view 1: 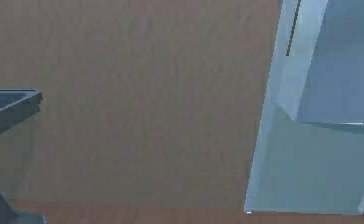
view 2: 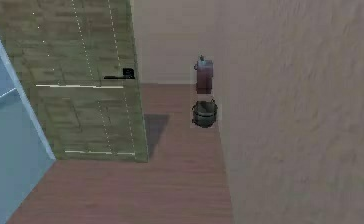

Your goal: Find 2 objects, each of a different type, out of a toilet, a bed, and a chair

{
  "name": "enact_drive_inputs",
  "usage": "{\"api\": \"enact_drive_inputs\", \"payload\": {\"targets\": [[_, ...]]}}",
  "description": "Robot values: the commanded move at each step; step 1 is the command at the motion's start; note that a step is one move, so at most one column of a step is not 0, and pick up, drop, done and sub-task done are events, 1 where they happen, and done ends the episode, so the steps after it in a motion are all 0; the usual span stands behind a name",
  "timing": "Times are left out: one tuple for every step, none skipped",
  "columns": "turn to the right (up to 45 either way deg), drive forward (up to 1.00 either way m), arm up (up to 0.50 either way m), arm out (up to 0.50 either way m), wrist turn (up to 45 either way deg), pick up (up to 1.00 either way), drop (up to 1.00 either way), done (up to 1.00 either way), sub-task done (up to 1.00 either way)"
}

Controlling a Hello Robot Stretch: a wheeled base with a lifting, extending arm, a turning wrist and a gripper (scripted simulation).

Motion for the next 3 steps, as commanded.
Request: {"api": "enact_drive_inputs", "payload": {"targets": [[36.0, 0.00, 0.00, 0.00, 0.0, 0.00, 0.00, 0.00, 0.00], [0.0, 1.00, 0.00, 0.00, 0.0, 0.00, 0.00, 0.00, 0.00], [12.0, 0.00, 0.00, 0.00, 0.0, 0.00, 0.00, 0.00, 0.00]]}}
